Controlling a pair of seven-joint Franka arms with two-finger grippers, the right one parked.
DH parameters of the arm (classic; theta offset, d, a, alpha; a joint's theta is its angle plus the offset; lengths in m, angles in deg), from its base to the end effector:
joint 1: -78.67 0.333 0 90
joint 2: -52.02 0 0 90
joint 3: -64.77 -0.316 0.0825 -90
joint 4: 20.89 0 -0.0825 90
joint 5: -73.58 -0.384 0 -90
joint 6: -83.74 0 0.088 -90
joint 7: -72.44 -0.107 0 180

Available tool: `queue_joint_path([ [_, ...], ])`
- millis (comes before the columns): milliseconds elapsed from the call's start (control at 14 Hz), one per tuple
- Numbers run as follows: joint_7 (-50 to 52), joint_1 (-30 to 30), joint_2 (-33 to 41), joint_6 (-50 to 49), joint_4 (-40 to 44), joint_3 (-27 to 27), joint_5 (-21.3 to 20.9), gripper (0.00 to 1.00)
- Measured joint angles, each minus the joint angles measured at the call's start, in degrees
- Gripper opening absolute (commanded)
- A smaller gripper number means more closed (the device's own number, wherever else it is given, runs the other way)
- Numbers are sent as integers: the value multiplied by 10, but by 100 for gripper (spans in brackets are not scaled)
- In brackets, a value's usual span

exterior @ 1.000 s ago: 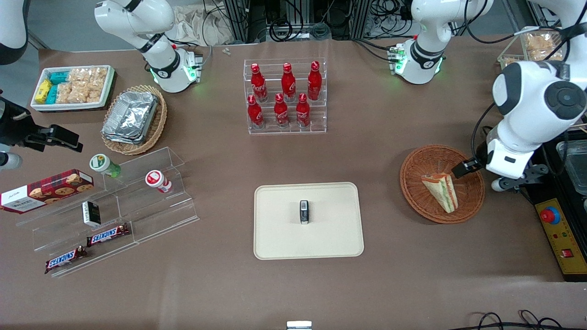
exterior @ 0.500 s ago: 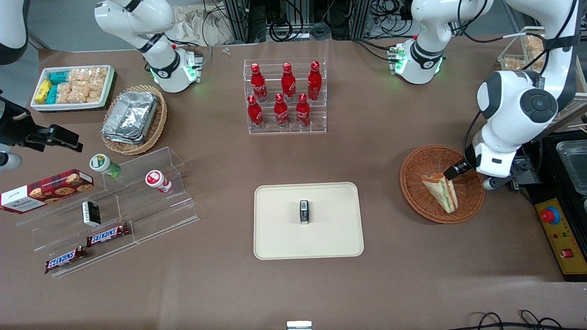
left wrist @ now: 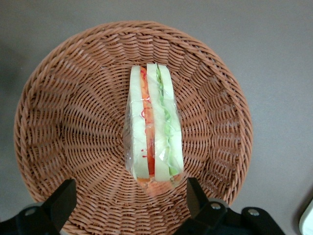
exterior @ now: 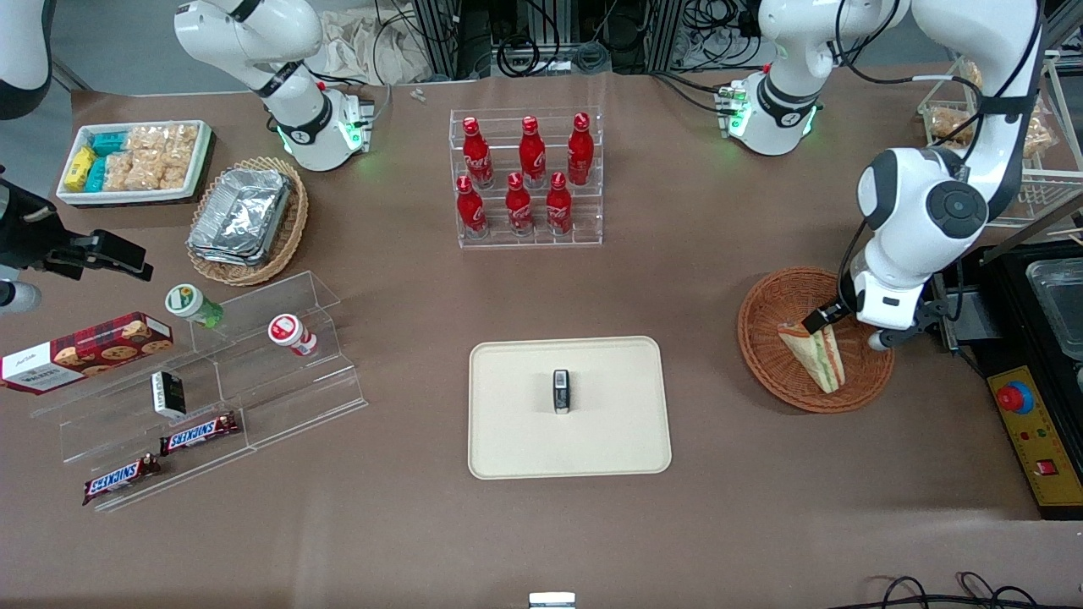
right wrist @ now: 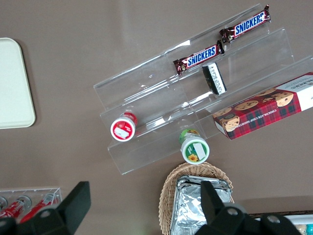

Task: Place sandwich from basket to tray
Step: 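Move the open left gripper down over the wrapped sandwich in the basket, then close the left gripper on the sandwich's crust edge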

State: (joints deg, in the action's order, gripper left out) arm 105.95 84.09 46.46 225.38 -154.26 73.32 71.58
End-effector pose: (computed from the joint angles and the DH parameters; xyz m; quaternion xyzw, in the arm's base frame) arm 0.5194 -0.0286 0.3021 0.9681 0.2495 0.0243 0.0039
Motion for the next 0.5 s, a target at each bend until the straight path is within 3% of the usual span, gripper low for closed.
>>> queue_joint_path([
  [500, 22, 8, -41, 65, -18, -3, 3, 100],
])
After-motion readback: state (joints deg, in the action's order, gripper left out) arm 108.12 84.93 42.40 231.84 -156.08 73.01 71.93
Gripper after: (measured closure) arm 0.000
